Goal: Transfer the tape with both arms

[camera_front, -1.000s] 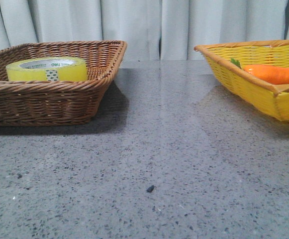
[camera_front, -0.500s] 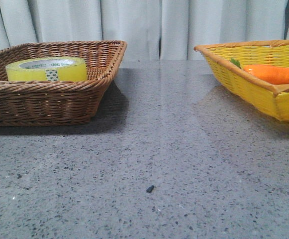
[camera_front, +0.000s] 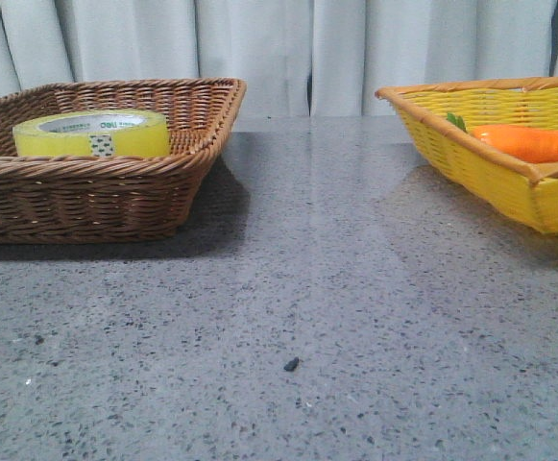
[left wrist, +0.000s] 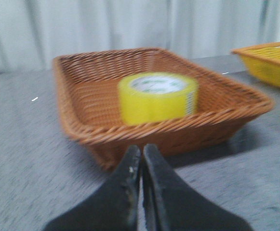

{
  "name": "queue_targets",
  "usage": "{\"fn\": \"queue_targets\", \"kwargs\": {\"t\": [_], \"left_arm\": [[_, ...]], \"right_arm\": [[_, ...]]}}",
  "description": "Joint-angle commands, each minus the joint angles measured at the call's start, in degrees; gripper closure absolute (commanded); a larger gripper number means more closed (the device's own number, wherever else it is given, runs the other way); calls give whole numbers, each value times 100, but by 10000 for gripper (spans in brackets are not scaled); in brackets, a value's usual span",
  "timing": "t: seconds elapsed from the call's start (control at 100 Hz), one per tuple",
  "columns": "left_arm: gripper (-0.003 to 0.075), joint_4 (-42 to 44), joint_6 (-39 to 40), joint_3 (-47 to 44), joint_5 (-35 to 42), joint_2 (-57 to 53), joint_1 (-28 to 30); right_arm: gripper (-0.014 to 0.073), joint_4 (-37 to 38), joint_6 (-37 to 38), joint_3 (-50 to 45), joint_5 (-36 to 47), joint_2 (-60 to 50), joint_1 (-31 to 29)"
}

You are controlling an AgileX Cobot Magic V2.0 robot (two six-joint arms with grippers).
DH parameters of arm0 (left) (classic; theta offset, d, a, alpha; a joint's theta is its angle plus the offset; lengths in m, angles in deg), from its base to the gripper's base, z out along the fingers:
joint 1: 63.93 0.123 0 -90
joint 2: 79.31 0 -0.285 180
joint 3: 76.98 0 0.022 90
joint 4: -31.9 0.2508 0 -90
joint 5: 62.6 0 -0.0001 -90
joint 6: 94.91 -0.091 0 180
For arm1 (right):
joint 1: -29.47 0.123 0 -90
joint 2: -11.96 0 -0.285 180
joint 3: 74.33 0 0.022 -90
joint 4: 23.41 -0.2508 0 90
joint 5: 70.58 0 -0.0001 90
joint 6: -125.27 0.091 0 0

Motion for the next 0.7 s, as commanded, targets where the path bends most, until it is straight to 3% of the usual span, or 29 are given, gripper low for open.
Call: {"fn": "queue_targets", "kwargs": {"t": [0.0, 0.12, 0.17, 0.28, 0.69], "left_arm": [[741, -71, 86, -144, 596, -178, 407], [741, -71, 86, -563, 796, -164, 910], [741, -71, 86, -514, 164, -164, 1075], [741, -114, 113, -542, -175, -164, 1345], [741, -114, 113, -542, -175, -164, 1430]], "right_arm": [[668, 96, -36, 118, 397, 77, -9], [668, 96, -36, 118, 382, 77, -9], [668, 96, -36, 118, 382, 77, -9], [668, 96, -36, 118, 382, 77, -9], [668, 96, -36, 118, 382, 77, -9]]}}
